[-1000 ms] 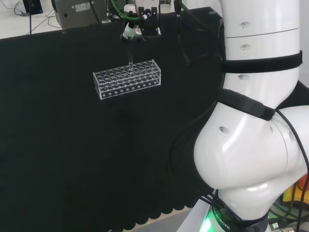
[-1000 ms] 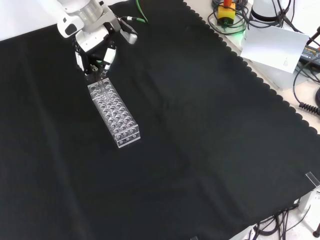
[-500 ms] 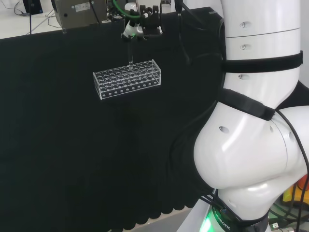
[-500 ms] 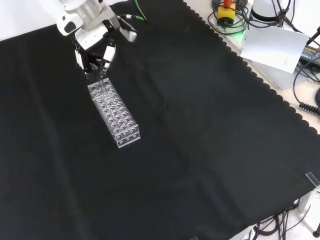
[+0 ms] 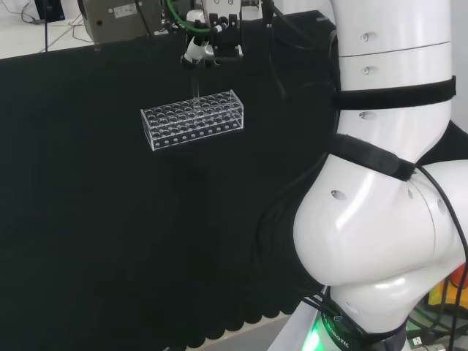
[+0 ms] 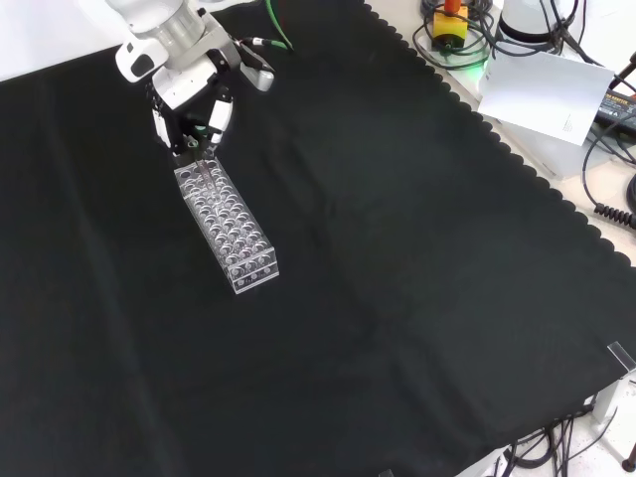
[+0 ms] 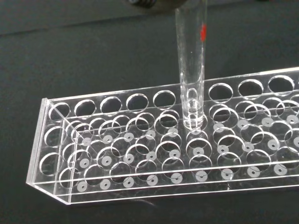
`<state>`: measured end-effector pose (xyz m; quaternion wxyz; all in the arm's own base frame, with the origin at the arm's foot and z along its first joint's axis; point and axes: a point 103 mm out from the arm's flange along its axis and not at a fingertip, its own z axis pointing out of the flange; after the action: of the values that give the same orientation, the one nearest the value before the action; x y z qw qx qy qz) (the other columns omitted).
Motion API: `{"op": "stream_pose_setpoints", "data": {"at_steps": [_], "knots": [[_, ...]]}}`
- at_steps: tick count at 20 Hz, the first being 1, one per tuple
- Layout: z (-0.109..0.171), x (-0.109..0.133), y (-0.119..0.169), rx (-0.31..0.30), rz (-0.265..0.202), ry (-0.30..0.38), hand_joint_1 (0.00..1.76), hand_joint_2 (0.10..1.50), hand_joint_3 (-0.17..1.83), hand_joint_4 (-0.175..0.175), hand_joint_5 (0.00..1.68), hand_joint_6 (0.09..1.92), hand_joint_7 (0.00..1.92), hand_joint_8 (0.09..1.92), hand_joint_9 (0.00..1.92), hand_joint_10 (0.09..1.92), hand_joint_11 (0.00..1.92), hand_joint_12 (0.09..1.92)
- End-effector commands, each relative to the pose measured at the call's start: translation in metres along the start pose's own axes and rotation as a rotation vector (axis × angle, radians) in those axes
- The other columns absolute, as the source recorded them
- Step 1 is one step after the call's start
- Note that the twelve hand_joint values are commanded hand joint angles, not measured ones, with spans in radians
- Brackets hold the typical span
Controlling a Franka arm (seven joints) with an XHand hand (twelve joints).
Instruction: Put the test tube back in the rack.
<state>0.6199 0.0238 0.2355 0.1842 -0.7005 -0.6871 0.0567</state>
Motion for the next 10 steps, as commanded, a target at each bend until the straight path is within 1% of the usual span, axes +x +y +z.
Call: {"op": "stream_pose_setpoints", "data": {"at_steps": [1,7,10], "knots": [[0.001,-0.002,0.0,0.007,-0.004,0.009,1.43,1.03,-0.17,-0.175,1.29,0.24,1.36,0.7,1.54,0.09,1.47,0.75],[0.012,-0.002,0.003,0.022,-0.004,0.009,1.43,1.03,-0.17,-0.175,1.29,0.24,1.35,0.7,1.54,0.09,1.47,0.75],[0.011,-0.004,0.002,0.028,-0.004,0.01,1.43,1.03,-0.17,-0.175,1.3,0.23,1.36,0.7,1.54,0.09,1.47,0.75]]}}
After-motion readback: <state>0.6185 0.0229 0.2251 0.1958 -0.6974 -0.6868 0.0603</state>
